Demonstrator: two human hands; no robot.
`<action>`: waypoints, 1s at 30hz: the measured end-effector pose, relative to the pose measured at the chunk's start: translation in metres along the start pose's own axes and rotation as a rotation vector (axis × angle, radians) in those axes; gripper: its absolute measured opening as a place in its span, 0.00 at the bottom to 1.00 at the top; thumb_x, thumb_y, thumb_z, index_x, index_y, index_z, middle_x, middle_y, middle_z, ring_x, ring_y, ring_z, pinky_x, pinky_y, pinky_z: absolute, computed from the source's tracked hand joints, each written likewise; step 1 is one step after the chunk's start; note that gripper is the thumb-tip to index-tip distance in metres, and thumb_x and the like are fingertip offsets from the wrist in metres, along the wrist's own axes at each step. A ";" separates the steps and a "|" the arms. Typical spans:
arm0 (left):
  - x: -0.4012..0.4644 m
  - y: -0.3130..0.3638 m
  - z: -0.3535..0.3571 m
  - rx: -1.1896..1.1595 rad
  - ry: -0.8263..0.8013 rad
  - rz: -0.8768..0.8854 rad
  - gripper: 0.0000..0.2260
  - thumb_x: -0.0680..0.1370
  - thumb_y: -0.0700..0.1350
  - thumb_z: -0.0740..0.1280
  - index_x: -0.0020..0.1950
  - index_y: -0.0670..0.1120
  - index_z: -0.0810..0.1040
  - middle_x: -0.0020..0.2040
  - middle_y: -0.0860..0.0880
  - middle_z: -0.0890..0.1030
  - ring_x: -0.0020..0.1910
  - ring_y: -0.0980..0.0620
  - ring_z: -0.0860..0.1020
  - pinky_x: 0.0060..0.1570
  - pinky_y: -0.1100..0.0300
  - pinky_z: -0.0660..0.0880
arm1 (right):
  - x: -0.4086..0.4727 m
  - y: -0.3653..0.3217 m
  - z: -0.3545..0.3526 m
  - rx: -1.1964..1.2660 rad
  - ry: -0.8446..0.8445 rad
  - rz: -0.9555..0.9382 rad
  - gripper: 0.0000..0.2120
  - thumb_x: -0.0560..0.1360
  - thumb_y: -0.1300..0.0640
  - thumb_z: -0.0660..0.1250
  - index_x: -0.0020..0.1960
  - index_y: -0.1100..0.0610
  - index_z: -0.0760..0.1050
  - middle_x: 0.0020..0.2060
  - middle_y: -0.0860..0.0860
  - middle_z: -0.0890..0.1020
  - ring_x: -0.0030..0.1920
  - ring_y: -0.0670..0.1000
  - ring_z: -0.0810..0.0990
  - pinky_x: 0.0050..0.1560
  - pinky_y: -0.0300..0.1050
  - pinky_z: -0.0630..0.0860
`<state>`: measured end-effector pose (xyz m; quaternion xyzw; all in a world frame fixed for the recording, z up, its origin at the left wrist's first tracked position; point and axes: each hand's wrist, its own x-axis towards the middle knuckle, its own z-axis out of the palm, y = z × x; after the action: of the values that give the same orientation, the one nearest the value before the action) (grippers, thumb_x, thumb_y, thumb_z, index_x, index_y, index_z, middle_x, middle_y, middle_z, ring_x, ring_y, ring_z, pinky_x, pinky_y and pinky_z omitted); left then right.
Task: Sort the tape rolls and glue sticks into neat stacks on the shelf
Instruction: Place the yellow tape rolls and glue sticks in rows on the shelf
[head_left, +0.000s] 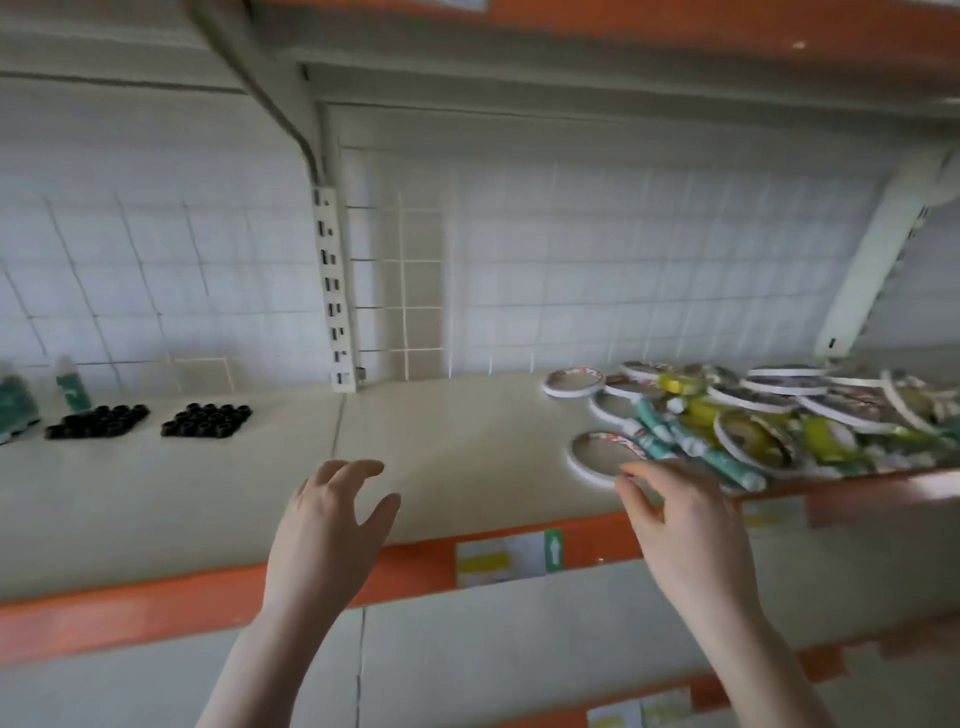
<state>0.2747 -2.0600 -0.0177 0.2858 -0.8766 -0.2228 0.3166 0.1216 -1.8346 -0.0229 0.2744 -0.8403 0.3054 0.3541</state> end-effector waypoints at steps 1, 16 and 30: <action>0.001 0.018 0.016 -0.004 -0.014 0.019 0.15 0.74 0.48 0.69 0.60 0.49 0.78 0.59 0.51 0.76 0.56 0.46 0.76 0.50 0.57 0.68 | 0.005 0.021 -0.006 0.010 -0.010 0.011 0.05 0.66 0.64 0.75 0.42 0.58 0.82 0.36 0.55 0.83 0.34 0.57 0.81 0.36 0.46 0.76; 0.022 0.138 0.127 0.048 -0.277 0.315 0.14 0.75 0.48 0.69 0.61 0.51 0.78 0.62 0.55 0.76 0.62 0.53 0.71 0.56 0.62 0.66 | 0.020 0.148 -0.029 0.082 -0.047 0.011 0.06 0.66 0.67 0.75 0.42 0.62 0.82 0.38 0.54 0.83 0.37 0.58 0.81 0.36 0.44 0.74; 0.035 0.120 0.129 0.187 -0.311 0.548 0.10 0.72 0.53 0.63 0.42 0.50 0.80 0.38 0.53 0.81 0.38 0.46 0.78 0.39 0.62 0.68 | 0.042 0.127 -0.007 0.112 -0.052 -0.099 0.07 0.66 0.66 0.75 0.44 0.60 0.82 0.37 0.53 0.83 0.34 0.56 0.80 0.33 0.45 0.76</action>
<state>0.1214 -1.9672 -0.0244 0.0296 -0.9754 -0.0886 0.1995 0.0130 -1.7557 -0.0278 0.3428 -0.8163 0.3266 0.3307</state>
